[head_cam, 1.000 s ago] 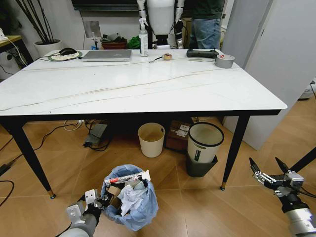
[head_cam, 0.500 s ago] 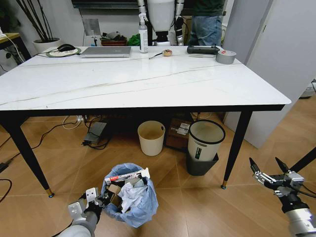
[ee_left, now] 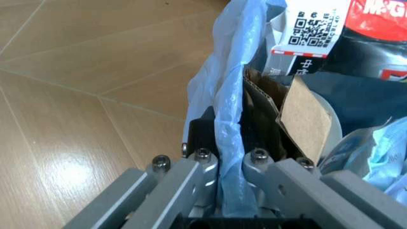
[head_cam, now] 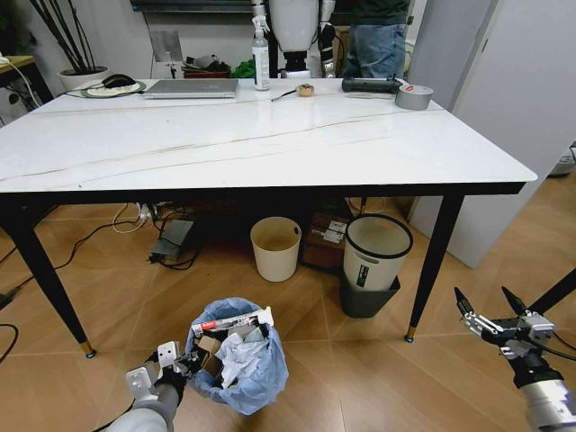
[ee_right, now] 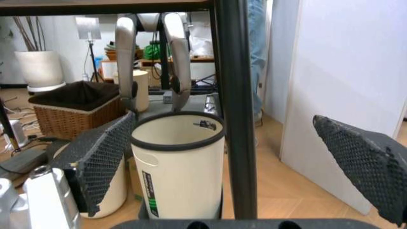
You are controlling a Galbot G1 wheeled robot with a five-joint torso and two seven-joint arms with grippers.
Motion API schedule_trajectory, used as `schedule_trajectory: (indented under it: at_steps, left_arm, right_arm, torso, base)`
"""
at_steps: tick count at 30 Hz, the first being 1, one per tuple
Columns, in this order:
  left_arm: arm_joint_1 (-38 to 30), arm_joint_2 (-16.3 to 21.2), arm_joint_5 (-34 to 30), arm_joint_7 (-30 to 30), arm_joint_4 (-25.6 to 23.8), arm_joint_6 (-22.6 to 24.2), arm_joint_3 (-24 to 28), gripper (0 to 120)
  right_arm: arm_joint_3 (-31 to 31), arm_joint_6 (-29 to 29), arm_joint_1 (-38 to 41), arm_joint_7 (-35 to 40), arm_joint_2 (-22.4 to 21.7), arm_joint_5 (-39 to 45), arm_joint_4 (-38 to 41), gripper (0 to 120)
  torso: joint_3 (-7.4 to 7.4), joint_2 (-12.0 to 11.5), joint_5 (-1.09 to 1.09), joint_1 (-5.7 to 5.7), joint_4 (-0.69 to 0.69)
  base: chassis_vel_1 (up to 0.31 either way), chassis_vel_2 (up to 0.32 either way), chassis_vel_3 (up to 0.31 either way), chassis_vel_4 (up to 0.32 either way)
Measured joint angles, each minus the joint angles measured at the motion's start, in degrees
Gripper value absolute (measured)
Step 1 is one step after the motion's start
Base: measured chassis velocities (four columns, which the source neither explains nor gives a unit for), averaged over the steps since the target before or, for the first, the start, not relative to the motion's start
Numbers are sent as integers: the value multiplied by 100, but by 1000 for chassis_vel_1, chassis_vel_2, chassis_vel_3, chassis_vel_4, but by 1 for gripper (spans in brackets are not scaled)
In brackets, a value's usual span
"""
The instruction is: Pick up the trash bin and place the trash from the table into it.
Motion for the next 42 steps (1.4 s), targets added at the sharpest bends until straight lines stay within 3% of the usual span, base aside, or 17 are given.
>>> schedule_trajectory:
  at_steps: [33, 42]
  left_arm:
    - [-43, 44, 82, -170, 153, -6, 114, 0]
    - [-220, 12, 82, -234, 318, -12, 175, 0]
  right_arm:
    - [0, 0, 0, 0, 0, 0, 0, 100]
    - [0, 0, 0, 0, 0, 0, 0, 100]
  torso:
    - [-504, -670, 0, -168, 0]
    - [-517, -681, -1, -165, 0]
  base:
    - [0, 0, 0, 0]
    - [0, 0, 0, 0]
